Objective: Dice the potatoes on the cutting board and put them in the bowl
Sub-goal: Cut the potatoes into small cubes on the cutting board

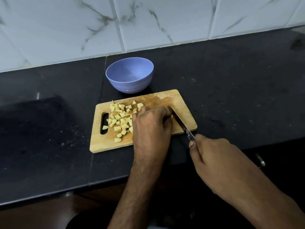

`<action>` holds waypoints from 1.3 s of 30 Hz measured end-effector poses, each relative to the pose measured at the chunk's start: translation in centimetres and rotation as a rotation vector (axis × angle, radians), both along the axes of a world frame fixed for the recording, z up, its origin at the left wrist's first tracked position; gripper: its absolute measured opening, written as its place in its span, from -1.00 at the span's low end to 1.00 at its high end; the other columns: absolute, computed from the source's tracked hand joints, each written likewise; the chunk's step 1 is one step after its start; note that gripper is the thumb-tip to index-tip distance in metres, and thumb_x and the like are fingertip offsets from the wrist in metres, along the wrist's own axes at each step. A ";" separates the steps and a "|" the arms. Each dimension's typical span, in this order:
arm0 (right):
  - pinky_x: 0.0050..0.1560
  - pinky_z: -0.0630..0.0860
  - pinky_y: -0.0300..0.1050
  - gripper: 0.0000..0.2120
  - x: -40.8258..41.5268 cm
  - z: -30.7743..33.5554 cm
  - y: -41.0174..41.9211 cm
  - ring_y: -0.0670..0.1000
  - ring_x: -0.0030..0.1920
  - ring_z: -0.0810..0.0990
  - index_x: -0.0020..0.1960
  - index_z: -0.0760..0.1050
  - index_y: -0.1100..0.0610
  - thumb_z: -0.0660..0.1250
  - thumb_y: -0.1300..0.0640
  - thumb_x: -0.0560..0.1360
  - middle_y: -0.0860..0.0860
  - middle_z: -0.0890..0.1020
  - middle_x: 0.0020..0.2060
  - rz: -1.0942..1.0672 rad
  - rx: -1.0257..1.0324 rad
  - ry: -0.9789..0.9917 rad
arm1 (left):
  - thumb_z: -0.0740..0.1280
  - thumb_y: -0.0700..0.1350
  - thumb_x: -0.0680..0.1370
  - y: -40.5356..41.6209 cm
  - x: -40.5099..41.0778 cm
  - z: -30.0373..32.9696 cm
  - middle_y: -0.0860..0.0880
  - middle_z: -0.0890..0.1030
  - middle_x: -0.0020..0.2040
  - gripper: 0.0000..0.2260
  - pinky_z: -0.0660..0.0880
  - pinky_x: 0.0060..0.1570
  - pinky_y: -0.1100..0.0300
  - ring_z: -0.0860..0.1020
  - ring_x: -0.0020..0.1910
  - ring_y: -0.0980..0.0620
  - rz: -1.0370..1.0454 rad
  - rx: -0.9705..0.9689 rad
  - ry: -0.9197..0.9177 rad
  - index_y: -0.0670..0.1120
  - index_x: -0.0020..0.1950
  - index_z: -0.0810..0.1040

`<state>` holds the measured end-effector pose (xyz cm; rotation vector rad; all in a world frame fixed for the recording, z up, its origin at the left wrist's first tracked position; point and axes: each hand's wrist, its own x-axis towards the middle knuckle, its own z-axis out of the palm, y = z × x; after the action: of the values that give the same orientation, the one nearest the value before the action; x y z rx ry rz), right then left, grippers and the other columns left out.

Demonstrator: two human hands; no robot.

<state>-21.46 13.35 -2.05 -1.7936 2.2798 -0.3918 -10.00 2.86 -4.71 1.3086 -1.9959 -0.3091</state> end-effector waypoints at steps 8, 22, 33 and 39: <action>-0.37 0.39 -0.24 -0.83 -0.5 0.2 -0.7 -0.10 -0.37 0.52 -0.11 0.26 -0.04 0.09 0.00 0.67 -0.05 0.51 -0.32 0.045 0.170 0.017 | 0.44 -0.15 0.54 -0.1 -0.2 0.0 0.12 0.66 -0.10 -0.91 0.24 0.17 0.12 0.51 0.04 0.08 0.011 -0.008 -0.025 0.03 -0.02 0.70; -0.42 0.32 -0.32 -0.72 -1.0 2.1 0.2 -0.15 -0.45 0.46 -0.18 0.24 -0.09 -0.06 -0.12 0.66 -0.08 0.48 -0.36 0.028 0.150 0.050 | 0.31 -0.15 0.57 0.1 -0.3 0.5 0.14 0.60 0.19 -0.71 0.17 0.41 -0.08 0.42 0.28 0.09 0.014 0.078 -0.081 0.05 0.28 0.55; -0.44 0.33 -0.22 -0.75 -2.2 -0.5 -3.1 -0.14 -0.43 0.49 -0.09 0.32 -0.04 -0.01 -0.12 0.65 -0.08 0.50 -0.36 -0.042 -0.032 0.047 | 0.29 0.06 0.63 -0.4 -1.1 0.1 0.07 0.53 0.13 -0.83 0.13 0.25 0.01 0.38 0.22 0.04 0.007 0.018 -0.200 0.08 0.13 0.63; -0.42 0.33 -0.24 -0.74 -2.1 -1.1 -3.5 -0.13 -0.39 0.49 0.01 0.36 -0.04 -0.03 -0.13 0.66 -0.10 0.49 -0.33 0.000 -0.040 0.095 | 0.28 0.06 0.64 0.0 -1.0 0.1 0.07 0.51 0.11 -0.85 0.11 0.31 0.00 0.35 0.23 0.06 0.043 0.020 -0.209 0.06 0.11 0.59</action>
<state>-23.51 9.82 -3.12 -1.8698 2.3513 -0.3620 -10.97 2.84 -4.59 1.4452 -2.1380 -0.1787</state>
